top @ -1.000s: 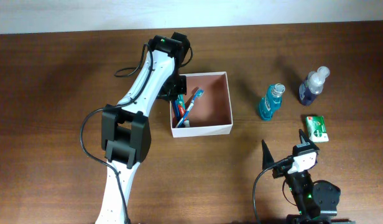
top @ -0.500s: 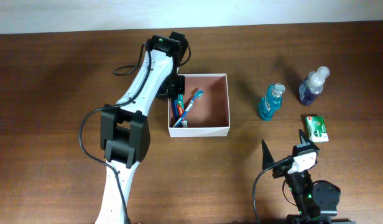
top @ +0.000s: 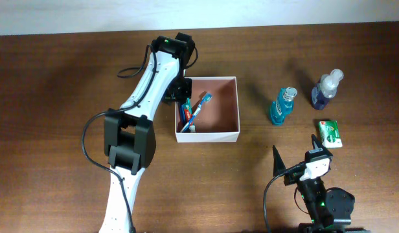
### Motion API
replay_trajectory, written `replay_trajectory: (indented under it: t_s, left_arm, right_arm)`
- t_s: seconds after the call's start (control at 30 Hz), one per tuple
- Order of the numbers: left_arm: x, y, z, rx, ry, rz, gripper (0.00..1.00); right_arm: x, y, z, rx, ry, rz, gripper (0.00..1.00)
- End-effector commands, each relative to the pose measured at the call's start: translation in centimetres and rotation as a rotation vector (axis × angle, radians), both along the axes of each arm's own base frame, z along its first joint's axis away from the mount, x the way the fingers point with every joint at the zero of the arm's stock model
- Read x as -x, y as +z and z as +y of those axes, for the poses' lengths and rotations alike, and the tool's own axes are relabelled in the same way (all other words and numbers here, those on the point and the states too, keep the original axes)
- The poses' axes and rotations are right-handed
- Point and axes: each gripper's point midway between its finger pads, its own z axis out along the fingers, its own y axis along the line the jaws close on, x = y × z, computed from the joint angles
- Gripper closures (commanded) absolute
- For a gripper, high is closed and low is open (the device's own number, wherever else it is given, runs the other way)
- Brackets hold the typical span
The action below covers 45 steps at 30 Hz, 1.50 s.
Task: Pack container
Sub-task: 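Raise the left gripper and move it back to the left side, then move the right gripper forward over the blue Listerine bottle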
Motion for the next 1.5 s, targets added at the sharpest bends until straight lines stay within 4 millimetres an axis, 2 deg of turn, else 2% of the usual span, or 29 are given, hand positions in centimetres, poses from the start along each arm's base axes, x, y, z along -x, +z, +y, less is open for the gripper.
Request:
replay_trajectory:
  t_s: [0.0,0.07,0.27,0.37,0.5,0.53,0.63,0.67,0.7,0.73,0.97,1.07,1.23,1.47]
  left_arm:
    - [-1.7,3.7,-0.5,0.050,-0.014,-0.099,0.70]
    - [-2.4,5.3,-0.8,0.067,-0.032,-0.144,0.69]
    - [-3.5,10.5,-1.2,0.109,-0.048,-0.264,0.53]
    - [-3.7,12.4,-0.4,0.101,-0.059,-0.303,0.46]
    - [-4.0,13.8,3.3,0.023,-0.017,-0.331,0.42]
    - [-4.2,14.2,4.0,0.024,-0.016,-0.337,0.35]
    - [-4.8,14.5,7.0,0.013,0.045,-0.344,0.31]
    - [-5.0,14.5,7.9,0.011,0.065,-0.345,0.22]
    - [-5.2,14.5,9.7,0.005,0.101,-0.345,0.06]
    - [-5.3,14.5,10.4,0.003,0.115,-0.345,0.01]
    - [-5.6,14.5,19.9,-0.031,0.308,-0.345,0.01]
    - [-5.4,14.5,22.2,-0.039,0.356,-0.344,0.01]
    - [-5.2,14.5,24.0,-0.045,0.392,-0.348,0.01]
    - [-5.2,14.5,24.1,-0.045,0.395,-0.348,0.01]
  right_arm:
    - [0.0,-0.3,-0.1,-0.004,-0.005,0.001,0.02]
    - [0.0,-0.3,-0.1,-0.004,-0.005,0.001,0.02]
    - [0.0,-0.3,-0.1,-0.004,-0.005,0.001,0.02]
    - [0.0,-0.3,-0.1,-0.004,-0.005,0.001,0.02]
    - [0.0,-0.3,-0.1,-0.004,-0.005,0.001,0.02]
    - [0.0,-0.3,-0.1,-0.004,-0.005,0.001,0.02]
    - [0.0,-0.3,-0.1,-0.004,-0.005,0.001,0.02]
    - [0.0,-0.3,-0.1,-0.004,-0.005,0.001,0.02]
    - [0.0,-0.3,-0.1,-0.004,-0.006,0.001,0.02]
    - [0.0,-0.3,-0.1,-0.004,-0.005,0.001,0.02]
    - [0.0,-0.3,-0.1,-0.004,-0.005,0.001,0.02]
    - [0.0,-0.3,-0.1,-0.004,-0.005,0.001,0.02]
    - [0.0,-0.3,-0.1,-0.004,-0.005,0.001,0.02]
    - [0.0,-0.3,-0.1,-0.004,-0.005,0.001,0.02]
